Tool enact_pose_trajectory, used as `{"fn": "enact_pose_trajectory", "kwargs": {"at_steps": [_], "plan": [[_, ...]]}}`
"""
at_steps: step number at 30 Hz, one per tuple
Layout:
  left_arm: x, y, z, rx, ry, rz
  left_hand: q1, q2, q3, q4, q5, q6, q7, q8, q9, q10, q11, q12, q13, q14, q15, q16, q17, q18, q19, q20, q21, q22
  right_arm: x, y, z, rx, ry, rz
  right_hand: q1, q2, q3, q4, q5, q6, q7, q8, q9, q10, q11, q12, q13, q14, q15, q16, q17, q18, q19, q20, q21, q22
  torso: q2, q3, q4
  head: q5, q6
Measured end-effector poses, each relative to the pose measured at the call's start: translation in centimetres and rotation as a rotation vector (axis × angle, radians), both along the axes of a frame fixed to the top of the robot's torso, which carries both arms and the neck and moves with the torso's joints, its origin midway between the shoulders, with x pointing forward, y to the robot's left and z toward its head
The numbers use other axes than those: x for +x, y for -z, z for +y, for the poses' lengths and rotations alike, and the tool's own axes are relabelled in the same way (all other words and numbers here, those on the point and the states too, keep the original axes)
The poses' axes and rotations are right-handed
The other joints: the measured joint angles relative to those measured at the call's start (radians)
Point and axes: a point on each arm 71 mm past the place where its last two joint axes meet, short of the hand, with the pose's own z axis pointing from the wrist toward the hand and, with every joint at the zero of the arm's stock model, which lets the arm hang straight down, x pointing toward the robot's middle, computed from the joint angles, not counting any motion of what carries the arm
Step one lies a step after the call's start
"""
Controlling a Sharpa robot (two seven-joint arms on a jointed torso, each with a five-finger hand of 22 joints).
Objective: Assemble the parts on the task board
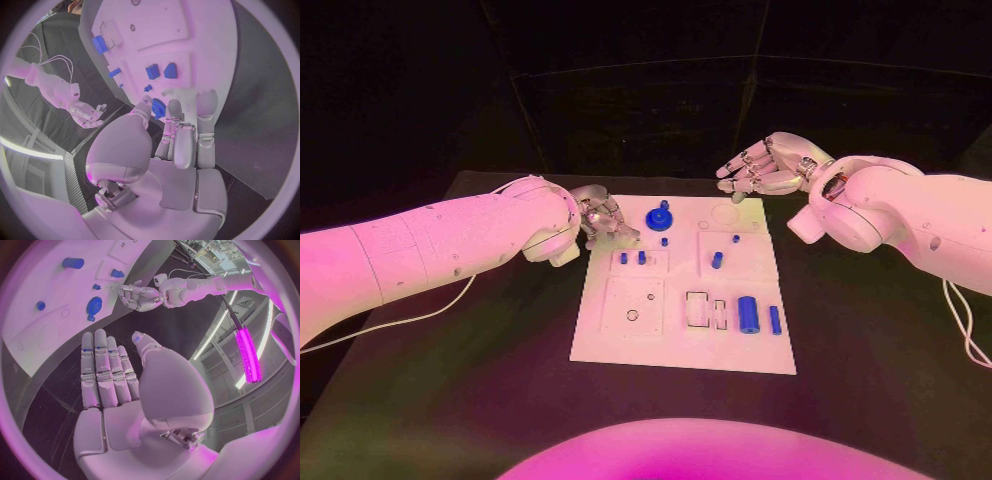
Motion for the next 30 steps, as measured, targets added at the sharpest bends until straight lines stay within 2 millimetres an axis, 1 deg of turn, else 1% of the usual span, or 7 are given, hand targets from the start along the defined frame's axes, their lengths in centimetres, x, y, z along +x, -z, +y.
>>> {"fn": "enact_pose_trajectory", "kwargs": {"at_steps": [5, 8, 11, 15, 19, 24, 30], "plan": [[0.3, -0.5, -1.4, -0.118, 0.076, -0.071, 0.186, 0.042, 0.093, -0.095, 0.000, -0.028, 0.047, -0.083, -0.090, -0.158, 0.051, -0.155, -0.124, -0.258, 0.043, -0.328, -0.356, 0.001, -0.127, 0.044, -0.183, -0.133, 0.0, 0.0, 0.0, 0.000, 0.001, 0.000, 0.000, 0.000, 0.000, 0.000, 0.000, 0.000, 0.000, 0.000, 0.000, 0.000, 0.000, 0.000, -0.001, 0.000, 0.000, 0.000, 0.000, 0.000, 0.000, 0.000, 0.000, 0.000, 0.000, -0.0001, 0.0000, -0.003, 0.007], [0.5, -1.0, -3.0, -0.174, 0.152, -0.131, 0.247, 0.020, 0.152, -0.155, 0.009, 0.023, 0.051, -0.158, -0.172, -0.160, 0.059, -0.241, -0.221, -0.362, 0.054, -0.449, -0.480, 0.003, -0.169, 0.056, -0.240, -0.167, 0.1, 0.0, 0.0, 0.000, 0.002, -0.001, 0.000, 0.000, 0.000, 0.000, 0.000, 0.000, 0.000, 0.000, 0.000, 0.000, 0.000, 0.000, -0.001, 0.000, 0.000, 0.000, 0.000, 0.000, 0.000, 0.000, 0.000, 0.000, 0.000, -0.0007, -0.0005, -0.007, 0.013], [0.8, -1.3, -4.3, -0.192, 0.230, -0.195, 0.240, -0.017, 0.176, -0.178, 0.009, 0.078, 0.045, -0.233, -0.248, -0.119, 0.060, -0.323, -0.319, -0.338, 0.052, -0.471, -0.528, 0.017, -0.146, 0.061, -0.253, -0.181, 0.1, 0.0, 0.0, 0.000, 0.001, -0.001, 0.000, 0.000, 0.000, 0.000, 0.000, 0.000, 0.000, 0.000, 0.000, 0.000, 0.000, 0.000, -0.001, 0.000, 0.000, 0.000, 0.000, 0.000, 0.000, 0.000, 0.000, 0.000, 0.001, -0.0012, -0.0011, -0.010, 0.017], [1.1, -1.2, -5.3, -0.159, 0.314, -0.263, 0.208, -0.049, 0.180, -0.182, 0.008, 0.130, 0.039, -0.304, -0.315, -0.076, 0.057, -0.393, -0.411, -0.201, 0.045, -0.320, -0.420, 0.017, -0.060, 0.057, -0.230, -0.180, 0.1, 0.0, 0.1, 0.000, -0.001, -0.001, 0.000, 0.000, 0.000, 0.000, 0.000, 0.000, 0.000, 0.000, 0.000, 0.000, 0.000, 0.000, -0.001, 0.000, 0.000, 0.000, 0.000, 0.000, 0.000, 0.000, 0.000, 0.000, 0.001, -0.0012, -0.0025, -0.014, 0.021], [1.6, -0.8, -5.9, -0.098, 0.367, -0.304, 0.169, -0.070, 0.153, -0.162, 0.003, 0.143, 0.047, -0.342, -0.350, -0.087, 0.066, -0.432, -0.458, -0.154, 0.054, -0.245, -0.358, 0.017, -0.027, 0.061, -0.230, -0.181, 0.1, 0.0, 0.2, 0.001, -0.002, -0.001, 0.000, 0.000, 0.000, 0.000, 0.000, 0.000, 0.000, 0.000, 0.000, 0.000, 0.000, 0.000, -0.001, 0.000, 0.000, 0.000, 0.000, 0.000, 0.000, 0.000, 0.000, 0.000, 0.001, -0.0012, -0.0025, -0.018, 0.023], [1.9, -0.4, -6.8, -0.024, 0.415, -0.332, 0.168, -0.071, 0.109, -0.157, 0.003, 0.167, 0.045, -0.370, -0.379, -0.093, 0.066, -0.440, -0.494, -0.045, 0.047, -0.098, -0.200, 0.017, 0.050, 0.055, -0.188, -0.163, 0.0, 0.0, 0.2, 0.002, -0.003, -0.002, 0.000, 0.000, 0.000, 0.000, 0.000, 0.000, 0.000, 0.000, 0.000, -0.002, -0.002, 0.000, -0.001, 0.000, 0.000, 0.000, 0.000, 0.000, 0.000, 0.000, 0.000, -0.001, 0.001, -0.0009, -0.0025, -0.021, 0.025], [2.2, 0.0, -7.4, 0.065, 0.454, -0.348, 0.179, -0.060, 0.083, -0.154, 0.003, 0.196, 0.038, -0.387, -0.402, -0.073, 0.057, -0.444, -0.526, 0.018, 0.038, -0.002, -0.087, 0.002, 0.137, 0.045, -0.033, -0.011, 0.0, 0.0, 0.3, 0.002, -0.005, -0.002, 0.000, 0.000, 0.000, 0.000, 0.000, 0.000, 0.000, 0.000, 0.000, -0.004, -0.004, 0.000, -0.001, 0.000, 0.000, 0.000, 0.000, 0.000, 0.000, 0.000, 0.000, -0.001, 0.001, -0.0007, -0.0025, -0.022, 0.022]]}}
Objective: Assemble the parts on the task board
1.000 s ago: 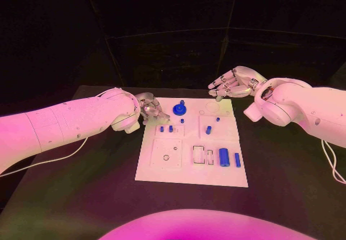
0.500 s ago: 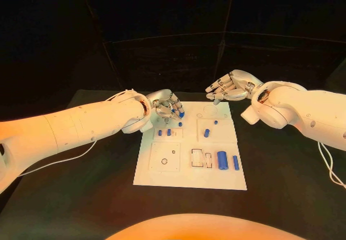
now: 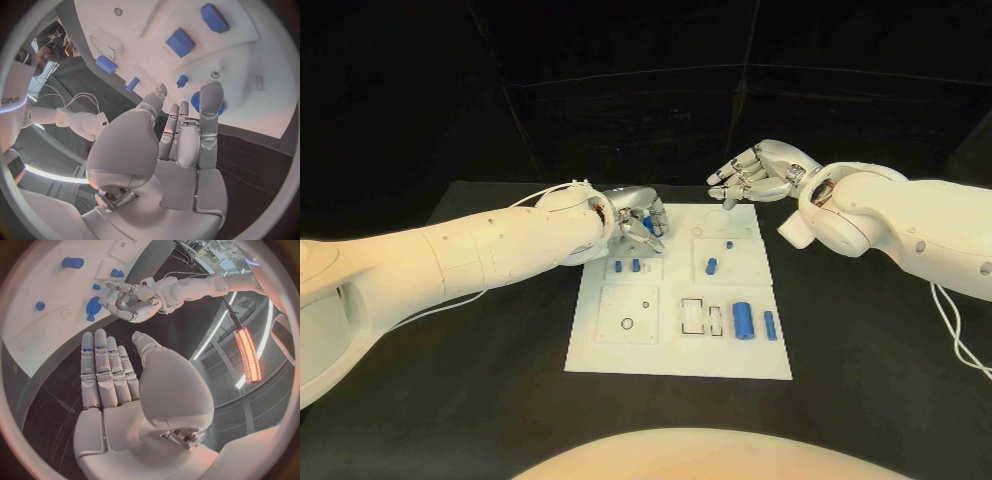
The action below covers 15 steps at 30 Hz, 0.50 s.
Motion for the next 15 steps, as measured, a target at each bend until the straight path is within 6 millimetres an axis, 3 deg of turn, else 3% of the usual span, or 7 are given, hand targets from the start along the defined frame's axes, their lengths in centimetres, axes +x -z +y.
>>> {"fn": "enact_pose_trajectory", "kwargs": {"at_steps": [7, 8, 9, 15], "plan": [[0.3, 0.4, -0.5, 0.075, 0.011, -0.017, 0.024, 0.023, 0.005, -0.005, 0.000, 0.028, -0.007, -0.010, -0.014, 0.029, -0.010, -0.013, -0.027, 0.003, -0.003, 0.016, 0.014, -0.001, 0.034, -0.009, 0.079, 0.081, 0.0, 0.0, 0.2, 0.001, -0.002, 0.000, 0.000, 0.000, 0.000, 0.000, 0.000, 0.000, 0.000, 0.000, 0.000, 0.000, 0.000, 0.000, 0.000, 0.000, 0.000, 0.000, 0.000, 0.000, 0.000, 0.000, 0.000, 0.000, 0.000, 0.0000, 0.0000, -0.002, -0.002], [0.3, 0.5, -0.6, 0.087, 0.014, -0.017, 0.028, 0.028, 0.006, -0.006, 0.000, 0.031, -0.011, -0.011, -0.016, 0.034, -0.009, -0.017, -0.031, 0.003, -0.004, 0.016, 0.014, -0.009, 0.040, -0.009, 0.087, 0.090, 0.0, 0.0, 0.2, 0.001, -0.002, 0.000, 0.000, 0.000, 0.000, 0.000, 0.000, 0.000, 0.000, 0.000, 0.000, 0.000, 0.000, 0.000, 0.000, 0.000, 0.000, 0.000, 0.000, 0.000, 0.000, 0.000, 0.000, 0.000, 0.000, 0.0000, 0.0000, -0.002, -0.002], [0.3, 0.6, -0.6, 0.096, 0.016, -0.016, 0.028, 0.028, 0.006, -0.006, 0.000, 0.034, -0.012, -0.011, -0.018, 0.035, -0.010, -0.020, -0.034, 0.003, -0.004, 0.016, 0.014, -0.016, 0.040, -0.010, 0.094, 0.098, 0.0, 0.0, 0.2, 0.001, -0.002, 0.000, 0.000, 0.000, 0.000, 0.000, 0.000, 0.000, 0.000, 0.000, 0.000, 0.000, 0.000, 0.000, 0.000, 0.000, 0.000, 0.000, 0.000, 0.000, 0.000, 0.000, 0.000, 0.000, 0.000, 0.0000, 0.0000, -0.003, -0.003], [0.2, 1.2, -0.8, 0.143, 0.028, -0.004, 0.028, 0.028, 0.009, -0.009, 0.000, 0.046, -0.011, -0.019, -0.024, 0.055, -0.012, -0.031, -0.049, 0.003, -0.004, 0.016, 0.001, -0.016, 0.052, -0.014, 0.121, 0.131, 0.0, 0.0, 0.2, 0.001, -0.003, 0.000, 0.000, 0.000, 0.000, 0.000, 0.000, 0.000, 0.000, 0.000, 0.000, 0.000, 0.000, 0.000, -0.001, 0.000, 0.000, 0.000, 0.000, 0.000, 0.000, 0.000, 0.000, 0.000, 0.000, 0.0001, 0.0008, -0.004, -0.005]]}}
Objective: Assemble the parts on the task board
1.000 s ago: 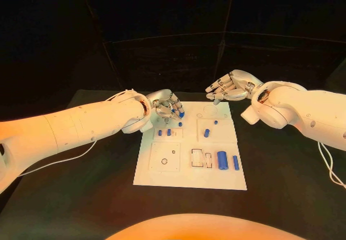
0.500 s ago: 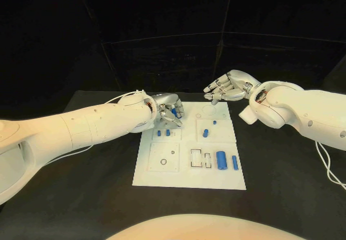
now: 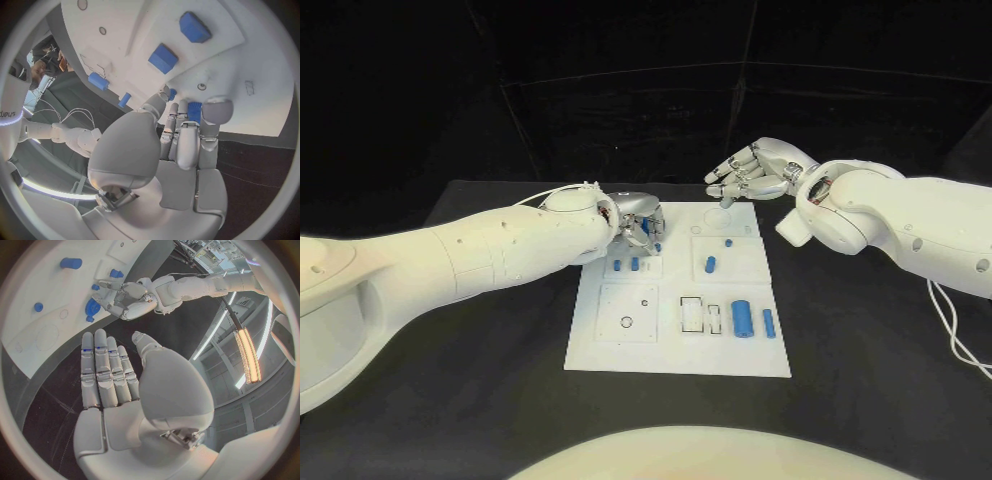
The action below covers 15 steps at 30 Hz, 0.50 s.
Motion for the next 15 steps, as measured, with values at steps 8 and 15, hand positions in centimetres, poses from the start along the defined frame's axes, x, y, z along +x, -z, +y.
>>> {"fn": "enact_pose_trajectory", "kwargs": {"at_steps": [8, 15], "plan": [[0.03, 0.16, -0.36, 0.036, 0.006, 0.000, 0.005, 0.005, 0.008, -0.008, 0.000, 0.007, 0.000, -0.005, -0.006, 0.007, 0.000, -0.012, -0.011, 0.004, -0.004, -0.004, -0.014, 0.000, 0.005, -0.003, 0.016, 0.018, 0.00, 0.00, 0.18, 0.001, -0.003, 0.000, 0.000, 0.000, 0.000, 0.000, 0.000, 0.000, 0.000, 0.000, 0.000, 0.000, 0.000, 0.000, 0.000, 0.000, 0.000, 0.000, 0.000, 0.000, 0.000, 0.000, 0.000, 0.000, -0.001, 0.0004, 0.0007, -0.002, -0.002], [0.10, 0.15, -0.53, 0.048, 0.005, -0.007, 0.010, 0.020, 0.028, -0.011, 0.000, 0.024, -0.002, -0.016, -0.013, 0.034, -0.002, -0.027, -0.028, 0.001, -0.006, -0.004, -0.019, 0.000, 0.008, -0.001, 0.029, 0.033, 0.01, 0.00, 0.18, 0.001, -0.002, 0.000, 0.000, 0.000, 0.000, 0.000, 0.000, 0.000, 0.000, 0.000, 0.000, 0.000, 0.000, 0.000, 0.000, 0.000, 0.000, 0.000, 0.000, 0.000, 0.000, 0.000, 0.000, -0.001, -0.001, 0.0006, 0.0007, -0.002, -0.003]]}}
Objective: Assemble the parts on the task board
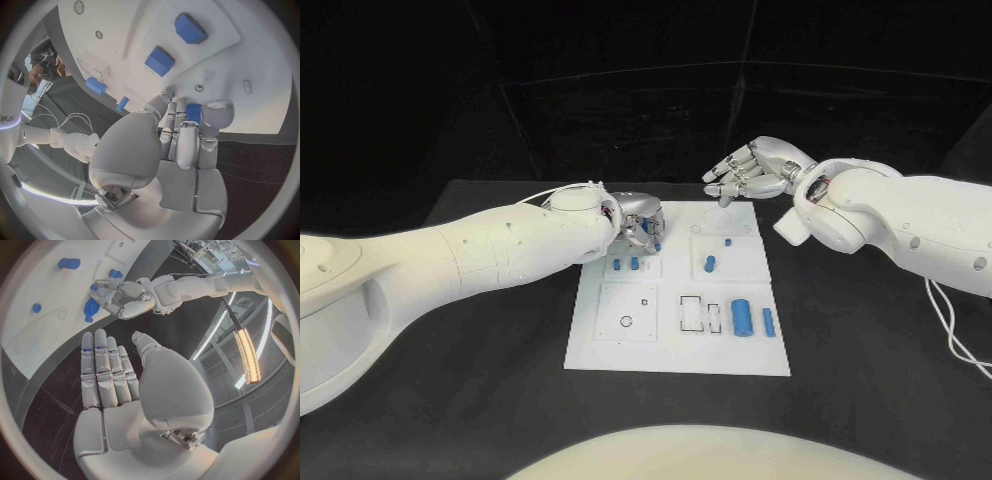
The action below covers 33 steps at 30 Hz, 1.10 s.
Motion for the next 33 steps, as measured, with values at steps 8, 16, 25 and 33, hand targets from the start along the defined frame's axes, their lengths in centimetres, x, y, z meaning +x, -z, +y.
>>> {"fn": "enact_pose_trajectory", "kwargs": {"at_steps": [8, 16, 25, 33], "plan": [[-0.04, 0.00, -0.26, 0.004, 0.005, -0.004, -0.004, 0.004, 0.008, -0.003, 0.000, 0.001, -0.001, -0.009, -0.006, 0.008, 0.001, -0.010, -0.008, -0.001, -0.001, 0.000, -0.009, -0.003, 0.003, -0.003, 0.015, 0.017, 0.00, 0.00, 0.08, 0.000, -0.001, 0.000, 0.000, 0.000, 0.000, 0.000, 0.000, 0.000, 0.000, 0.000, 0.000, 0.000, 0.000, 0.000, 0.000, 0.000, 0.000, 0.000, 0.000, 0.000, 0.000, 0.000, 0.000, 0.000, 0.000, 0.0006, 0.0005, 0.000, 0.000], [-0.08, 0.00, -0.31, 0.005, 0.006, -0.006, -0.008, 0.000, 0.014, -0.008, 0.000, 0.001, -0.001, -0.023, -0.012, 0.011, 0.003, -0.029, -0.018, -0.001, -0.001, -0.004, -0.018, -0.015, 0.003, -0.003, 0.026, 0.030, 0.01, 0.00, 0.10, 0.000, -0.002, 0.000, 0.000, 0.000, 0.000, 0.000, 0.000, 0.000, 0.000, 0.000, 0.000, 0.000, 0.000, 0.004, -0.001, 0.000, 0.000, 0.000, 0.000, 0.000, 0.000, 0.000, 0.000, 0.000, 0.000, 0.0007, 0.0005, -0.001, 0.000], [-0.14, -0.03, -0.39, 0.003, 0.008, -0.007, -0.009, -0.009, 0.019, -0.014, 0.000, -0.002, 0.002, -0.036, -0.019, -0.003, 0.005, -0.053, -0.026, -0.001, -0.001, -0.008, -0.026, -0.015, 0.003, -0.003, 0.026, 0.030, 0.02, 0.01, 0.11, 0.000, -0.002, 0.000, 0.000, 0.000, 0.000, 0.000, 0.000, 0.000, 0.000, 0.000, 0.000, 0.000, 0.000, 0.004, -0.001, 0.000, 0.000, 0.000, 0.000, 0.000, 0.000, 0.000, -0.005, 0.000, 0.000, 0.0008, 0.0005, -0.003, 0.001], [-0.26, -0.01, -0.61, 0.000, 0.014, -0.006, -0.009, -0.009, 0.025, -0.020, 0.000, -0.003, 0.002, -0.036, -0.019, -0.004, 0.007, -0.055, -0.024, -0.001, -0.001, -0.008, -0.028, -0.015, 0.003, -0.003, 0.026, 0.030, 0.04, 0.01, 0.15, 0.000, -0.002, 0.000, 0.000, 0.000, 0.000, 0.000, 0.000, 0.000, 0.000, 0.000, 0.000, 0.000, 0.000, 0.004, -0.001, 0.000, 0.000, 0.000, 0.000, 0.000, 0.000, 0.000, -0.005, 0.000, 0.000, 0.0007, 0.0005, -0.003, -0.001]]}}
